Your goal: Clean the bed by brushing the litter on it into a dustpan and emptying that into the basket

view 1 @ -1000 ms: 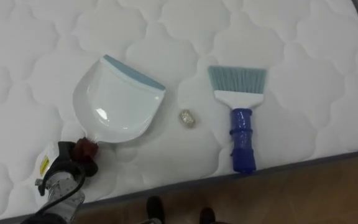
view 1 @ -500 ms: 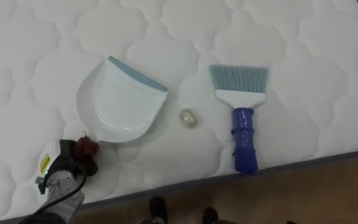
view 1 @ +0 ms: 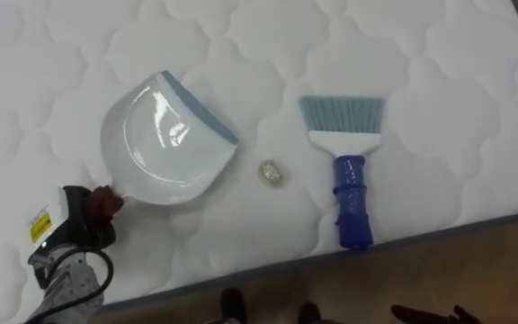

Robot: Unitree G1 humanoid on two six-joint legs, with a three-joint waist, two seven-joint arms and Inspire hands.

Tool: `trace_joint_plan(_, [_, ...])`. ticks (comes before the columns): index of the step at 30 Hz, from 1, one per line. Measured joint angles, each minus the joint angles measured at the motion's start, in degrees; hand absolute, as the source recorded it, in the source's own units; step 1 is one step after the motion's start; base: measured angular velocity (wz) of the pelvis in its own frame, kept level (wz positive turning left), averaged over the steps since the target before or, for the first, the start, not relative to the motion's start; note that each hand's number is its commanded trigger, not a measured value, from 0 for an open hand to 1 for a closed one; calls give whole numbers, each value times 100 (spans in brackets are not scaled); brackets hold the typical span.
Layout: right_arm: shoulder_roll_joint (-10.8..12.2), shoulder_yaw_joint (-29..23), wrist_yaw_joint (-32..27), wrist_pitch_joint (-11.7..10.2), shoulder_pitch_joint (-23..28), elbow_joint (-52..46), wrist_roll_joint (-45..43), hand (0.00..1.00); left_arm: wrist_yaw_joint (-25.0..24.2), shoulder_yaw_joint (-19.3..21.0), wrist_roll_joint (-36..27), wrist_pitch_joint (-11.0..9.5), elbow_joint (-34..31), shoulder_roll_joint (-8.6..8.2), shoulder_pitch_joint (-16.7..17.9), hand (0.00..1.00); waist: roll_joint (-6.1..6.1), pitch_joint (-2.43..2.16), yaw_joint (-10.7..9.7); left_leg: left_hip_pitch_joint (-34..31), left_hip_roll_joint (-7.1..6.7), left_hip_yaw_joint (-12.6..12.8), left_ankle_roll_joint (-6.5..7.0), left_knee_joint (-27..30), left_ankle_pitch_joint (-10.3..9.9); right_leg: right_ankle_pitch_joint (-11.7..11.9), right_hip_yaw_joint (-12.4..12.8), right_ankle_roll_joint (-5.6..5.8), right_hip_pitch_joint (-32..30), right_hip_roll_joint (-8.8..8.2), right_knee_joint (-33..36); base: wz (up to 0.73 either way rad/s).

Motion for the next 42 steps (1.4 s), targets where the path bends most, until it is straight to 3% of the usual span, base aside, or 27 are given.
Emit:
trace_joint_plan(9, [-210,-357,-754,-322,-200,-629,-62,0,9,-122,233,-78,10,27,308,100,9,-7,138,-23,-7,56,3,62,2,-51,84,2,-103,-5,132,-4])
trace_joint_plan(14, [-283,-395,-1417,-514,-248,-1282,-289,0,9,-310,229,-199,-207,150,489,100,4,-116,149,-60,-13,64,14,89,4,8,87,11,-134,-8,144,0])
trace_joint_plan(18, [-325,-390,-1757,-787,-261,-1691,-447,0,-2,-391,193,-289,-195,179,555,100,-8,-123,147,7,-11,54,13,77,4,6,68,11,-19,-7,120,3])
trace_joint_plan(28, [-383,-381,-2656,-997,-415,-2369,-1734,0,-551,-485,179,-276,-328,268,858,100,-6,-124,295,-8,62,171,22,51,-8,16,77,12,-78,-5,9,-6])
trace_joint_plan(34, [-393,-373,-2964,-1472,-504,-2868,-2351,0,-811,-486,180,-331,-403,297,907,100,8,-133,346,-10,67,172,20,-5,-9,46,61,4,-69,15,-65,0])
trace_joint_plan(42, [-395,-164,-3072,-1536,-576,-2983,-3016,0,-1332,-499,156,-341,-340,289,885,100,20,-128,534,-2,67,220,4,-132,-5,73,91,3,-94,16,-97,-2])
